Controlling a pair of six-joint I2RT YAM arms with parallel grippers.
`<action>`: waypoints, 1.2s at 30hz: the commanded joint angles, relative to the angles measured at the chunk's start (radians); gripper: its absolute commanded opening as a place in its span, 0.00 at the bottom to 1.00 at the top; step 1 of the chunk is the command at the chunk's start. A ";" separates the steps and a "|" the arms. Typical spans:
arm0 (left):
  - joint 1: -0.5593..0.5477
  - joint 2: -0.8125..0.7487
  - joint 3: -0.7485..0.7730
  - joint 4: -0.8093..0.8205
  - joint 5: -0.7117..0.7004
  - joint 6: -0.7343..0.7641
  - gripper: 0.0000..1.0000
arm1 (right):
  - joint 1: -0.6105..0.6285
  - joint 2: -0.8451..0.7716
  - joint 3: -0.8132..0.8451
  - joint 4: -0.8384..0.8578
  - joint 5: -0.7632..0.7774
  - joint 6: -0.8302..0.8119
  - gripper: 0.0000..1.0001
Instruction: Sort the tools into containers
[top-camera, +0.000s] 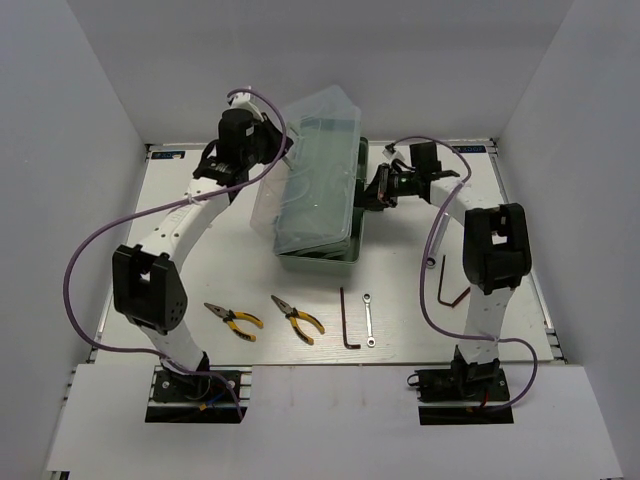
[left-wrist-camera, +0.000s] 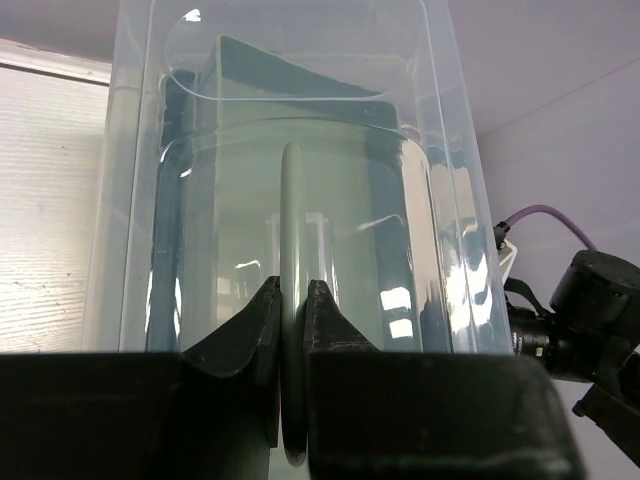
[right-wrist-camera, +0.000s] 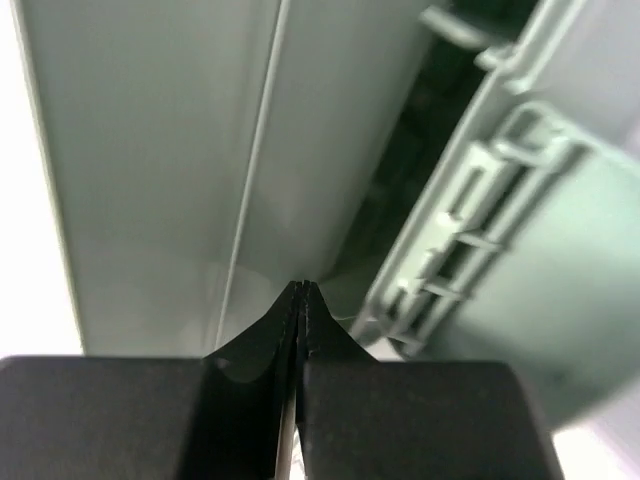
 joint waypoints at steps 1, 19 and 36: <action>0.039 -0.110 -0.025 0.059 -0.001 0.006 0.00 | 0.017 0.002 0.085 -0.223 0.229 -0.160 0.00; 0.149 -0.300 -0.336 0.084 -0.049 0.006 0.00 | 0.031 0.030 0.175 -0.448 0.535 -0.231 0.00; 0.218 -0.415 -0.616 0.141 -0.028 -0.077 0.00 | 0.031 0.040 0.165 -0.456 0.496 -0.241 0.00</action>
